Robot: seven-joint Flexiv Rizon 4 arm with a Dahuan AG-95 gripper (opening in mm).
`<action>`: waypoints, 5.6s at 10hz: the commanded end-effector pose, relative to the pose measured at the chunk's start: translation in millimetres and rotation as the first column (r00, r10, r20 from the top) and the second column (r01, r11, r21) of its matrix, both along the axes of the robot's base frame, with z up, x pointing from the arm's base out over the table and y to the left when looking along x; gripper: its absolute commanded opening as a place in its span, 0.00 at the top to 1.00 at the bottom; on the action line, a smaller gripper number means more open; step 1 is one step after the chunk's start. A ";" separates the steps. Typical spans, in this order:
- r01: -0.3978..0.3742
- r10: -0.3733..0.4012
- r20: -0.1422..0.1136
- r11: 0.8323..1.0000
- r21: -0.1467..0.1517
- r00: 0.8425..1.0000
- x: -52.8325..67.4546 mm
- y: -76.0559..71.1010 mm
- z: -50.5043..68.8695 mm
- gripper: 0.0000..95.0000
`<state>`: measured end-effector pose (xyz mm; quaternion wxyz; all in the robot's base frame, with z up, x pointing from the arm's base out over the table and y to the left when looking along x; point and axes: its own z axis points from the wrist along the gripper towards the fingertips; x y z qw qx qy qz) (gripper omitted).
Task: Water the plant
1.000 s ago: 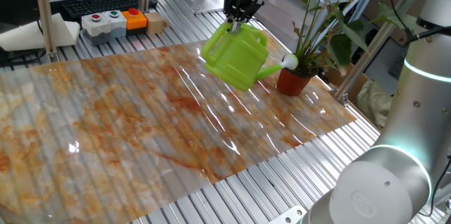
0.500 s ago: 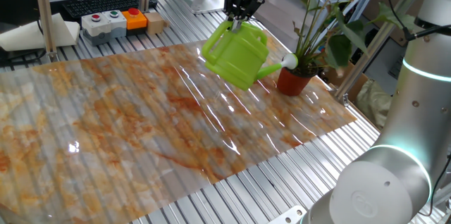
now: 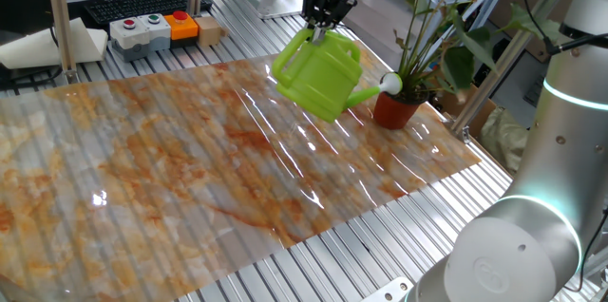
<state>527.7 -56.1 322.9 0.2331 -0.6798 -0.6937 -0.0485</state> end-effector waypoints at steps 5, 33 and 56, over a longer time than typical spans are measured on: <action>0.000 0.000 0.004 1.000 0.000 1.000 0.1 0.6 1.5 1.00; -0.045 0.047 0.040 0.998 -0.049 0.998 2.8 -5.8 -13.0 1.00; -0.078 0.085 0.073 0.993 -0.091 0.994 -4.6 2.3 -28.7 1.00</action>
